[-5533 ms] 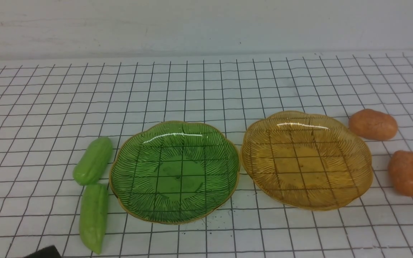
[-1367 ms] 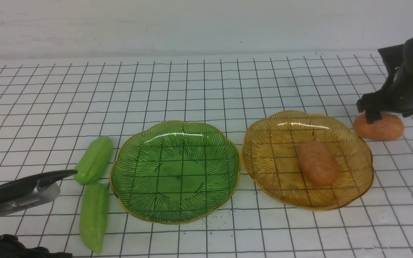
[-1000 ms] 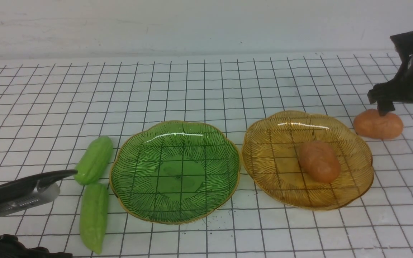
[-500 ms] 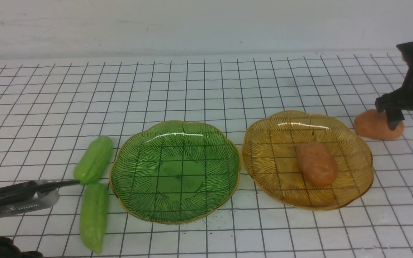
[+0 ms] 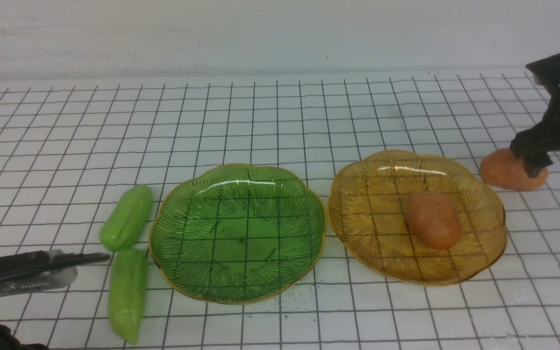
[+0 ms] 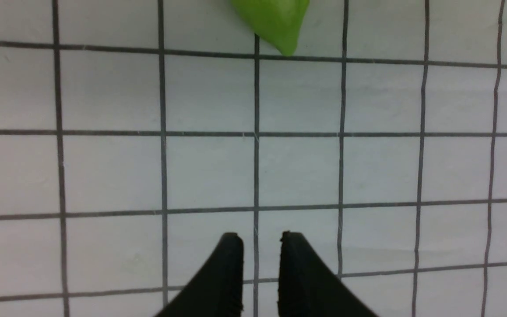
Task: Put different types of vegetables on the plate.
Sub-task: 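Put the potato onto the plate, then put the green cucumber next to the left plate into that plate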
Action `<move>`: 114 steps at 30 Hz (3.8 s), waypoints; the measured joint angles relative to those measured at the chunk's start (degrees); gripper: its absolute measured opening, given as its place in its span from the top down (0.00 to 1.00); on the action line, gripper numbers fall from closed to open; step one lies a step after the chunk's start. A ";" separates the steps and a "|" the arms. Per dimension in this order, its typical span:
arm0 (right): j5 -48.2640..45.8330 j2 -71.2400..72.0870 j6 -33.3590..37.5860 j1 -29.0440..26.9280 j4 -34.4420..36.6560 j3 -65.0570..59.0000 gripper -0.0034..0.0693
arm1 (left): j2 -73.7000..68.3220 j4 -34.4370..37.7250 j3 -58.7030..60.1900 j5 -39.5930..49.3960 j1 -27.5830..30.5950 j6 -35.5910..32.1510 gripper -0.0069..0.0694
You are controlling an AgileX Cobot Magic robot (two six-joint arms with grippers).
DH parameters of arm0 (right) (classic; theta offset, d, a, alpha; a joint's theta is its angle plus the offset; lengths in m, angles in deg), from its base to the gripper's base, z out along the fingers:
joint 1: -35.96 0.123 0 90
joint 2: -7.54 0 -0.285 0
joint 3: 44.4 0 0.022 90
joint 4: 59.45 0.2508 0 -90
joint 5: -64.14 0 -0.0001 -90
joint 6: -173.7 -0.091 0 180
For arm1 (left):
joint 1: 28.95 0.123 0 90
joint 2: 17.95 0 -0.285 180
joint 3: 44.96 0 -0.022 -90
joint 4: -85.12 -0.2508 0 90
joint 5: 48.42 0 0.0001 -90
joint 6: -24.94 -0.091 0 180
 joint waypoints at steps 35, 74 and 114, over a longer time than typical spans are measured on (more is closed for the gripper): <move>15.20 -10.82 27.07 -0.06 -1.54 0.00 0.17 | 0.00 0.00 0.00 -0.52 0.00 0.00 0.77; -8.17 -2.77 -3.73 5.07 24.54 -0.53 0.05 | 0.00 0.09 0.00 0.75 0.00 1.99 0.53; -9.80 58.10 -5.63 6.13 27.15 -37.77 0.32 | -34.96 5.17 -10.86 -23.43 0.00 2.44 0.47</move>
